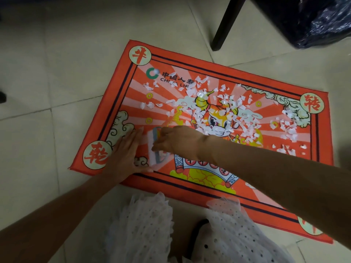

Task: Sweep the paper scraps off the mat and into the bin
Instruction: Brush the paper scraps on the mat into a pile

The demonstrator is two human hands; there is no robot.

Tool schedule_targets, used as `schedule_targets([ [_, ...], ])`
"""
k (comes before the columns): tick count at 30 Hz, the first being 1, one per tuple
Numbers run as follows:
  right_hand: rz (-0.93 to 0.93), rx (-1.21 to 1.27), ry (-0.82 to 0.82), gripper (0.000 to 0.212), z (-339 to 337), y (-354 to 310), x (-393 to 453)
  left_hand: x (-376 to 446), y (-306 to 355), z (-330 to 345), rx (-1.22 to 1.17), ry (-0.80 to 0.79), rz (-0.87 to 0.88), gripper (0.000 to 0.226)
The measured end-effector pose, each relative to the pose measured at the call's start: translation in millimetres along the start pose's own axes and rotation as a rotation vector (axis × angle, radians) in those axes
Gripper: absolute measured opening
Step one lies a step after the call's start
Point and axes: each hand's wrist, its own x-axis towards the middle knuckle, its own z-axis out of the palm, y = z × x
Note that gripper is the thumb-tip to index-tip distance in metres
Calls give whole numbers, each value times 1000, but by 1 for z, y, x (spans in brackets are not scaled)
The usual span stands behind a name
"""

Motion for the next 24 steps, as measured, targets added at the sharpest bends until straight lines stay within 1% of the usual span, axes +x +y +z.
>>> schedule_targets([
  [3,16,-66,-52,52,4,-5,10,-1,-5,-3,-5,-10,-9,137],
  [6,33,-179,-105,44,-5,4,4,1,-2,-5,-42,-3,-33,138],
  [8,61,-238,-159,44,-14,18,-10,2,0,-6,-58,-18,-44,142],
  [12,162,-294,-260,48,-25,50,-47,4,11,-6,-74,-25,-20,139],
  [14,202,-297,-247,47,-21,66,-58,5,14,-5,-79,-23,-11,135],
  [17,212,-289,-180,47,-16,76,-63,7,14,-2,-76,-37,-10,135],
  [24,120,-156,-72,61,-17,58,-44,8,15,0,-69,-54,-6,135],
])
